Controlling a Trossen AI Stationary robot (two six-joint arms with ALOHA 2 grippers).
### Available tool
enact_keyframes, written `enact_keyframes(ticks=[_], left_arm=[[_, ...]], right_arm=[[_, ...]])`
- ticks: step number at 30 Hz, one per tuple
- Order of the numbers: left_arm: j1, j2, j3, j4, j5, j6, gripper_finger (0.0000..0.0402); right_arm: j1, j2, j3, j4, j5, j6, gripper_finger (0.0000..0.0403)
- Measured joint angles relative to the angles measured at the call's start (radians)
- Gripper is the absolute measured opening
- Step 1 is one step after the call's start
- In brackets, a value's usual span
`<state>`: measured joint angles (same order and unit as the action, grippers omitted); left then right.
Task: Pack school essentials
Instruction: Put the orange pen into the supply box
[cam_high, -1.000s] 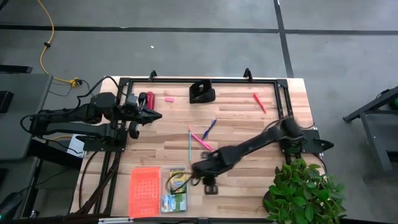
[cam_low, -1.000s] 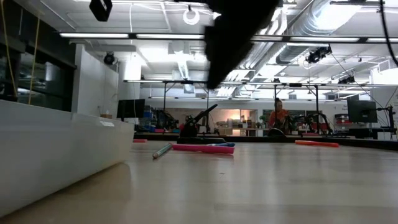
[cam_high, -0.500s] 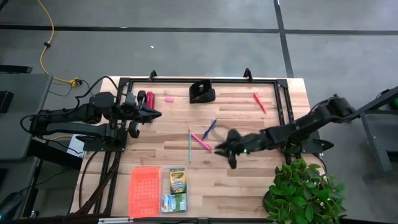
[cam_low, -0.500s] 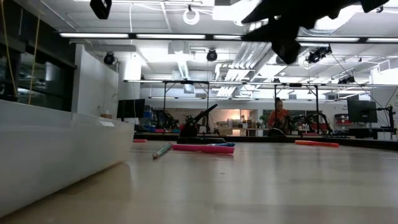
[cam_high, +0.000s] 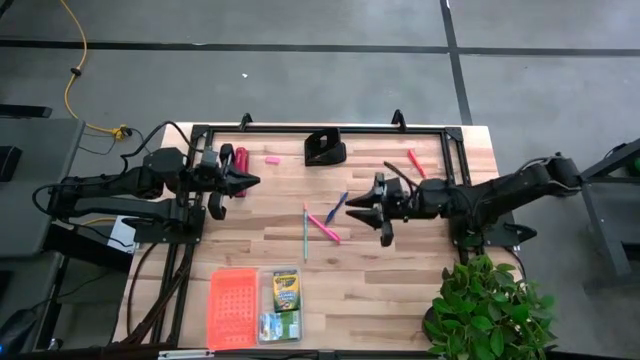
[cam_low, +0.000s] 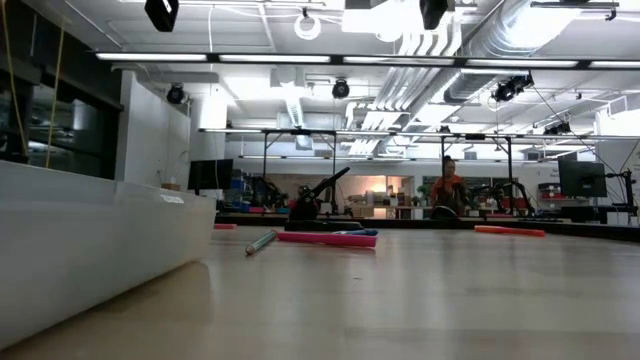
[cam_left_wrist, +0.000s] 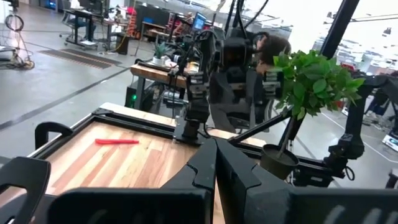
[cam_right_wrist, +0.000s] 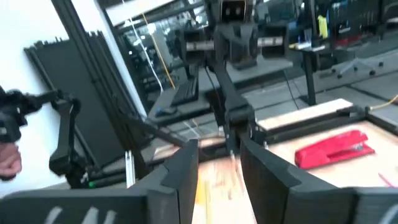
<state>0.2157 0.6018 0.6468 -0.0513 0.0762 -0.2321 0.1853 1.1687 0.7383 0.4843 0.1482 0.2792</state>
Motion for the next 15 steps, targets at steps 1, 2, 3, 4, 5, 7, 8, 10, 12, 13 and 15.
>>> enact_keyframes(ticks=[1, 2, 3, 4, 5, 7, 8, 10, 12, 13, 15], left_arm=[[0.0, 0.0, 0.0, 0.0, 0.002, 0.0, 0.0], [0.0, 0.0, 0.0, -0.001, 0.002, 0.0, 0.0], [0.0, 0.0, 0.0, -0.001, 0.003, 0.0, 0.0], [0.0, 0.0, 0.0, -0.002, 0.005, 0.002, 0.0], [0.0, 0.0, 0.0, -0.002, 0.006, 0.008, 0.0], [0.0, 0.0, 0.0, -0.002, 0.006, 0.023, 0.0], [0.0, 0.0, 0.0, -0.002, 0.008, 0.024, 0.0], [0.0, 0.0, 0.0, -0.002, 0.009, 0.026, 0.0], [0.0, 0.0, 0.0, -0.001, 0.009, 0.035, 0.0], [0.0, 0.0, 0.0, 0.0, 0.01, 0.04, 0.0], [0.0, 0.0, 0.0, 0.011, 0.01, 0.05, 0.0]], right_arm=[[-0.002, 0.0, 0.008, 0.0, 0.0, 0.0, 0.011], [-0.002, 0.0, 0.018, -0.001, 0.0, -0.001, 0.011], [-0.003, 0.0, 0.025, -0.001, 0.0, -0.009, 0.011], [-0.002, 0.0, 0.03, 0.0, 0.0, -0.02, 0.011], [-0.002, 0.0, 0.033, 0.0, 0.0, -0.031, 0.011], [-0.002, 0.0, 0.039, -0.001, 0.003, -0.045, 0.0109], [-0.002, 0.0, 0.042, -0.001, 0.009, -0.045, 0.0109], [-0.002, 0.0, 0.047, 0.002, 0.024, -0.045, 0.0109], [-0.002, 0.0, 0.047, -0.002, 0.04, -0.045, 0.0109], [-0.002, 0.0, 0.047, -0.002, 0.043, -0.045, 0.0109], [-0.002, 0.001, 0.047, -0.001, 0.043, -0.045, 0.0109]])
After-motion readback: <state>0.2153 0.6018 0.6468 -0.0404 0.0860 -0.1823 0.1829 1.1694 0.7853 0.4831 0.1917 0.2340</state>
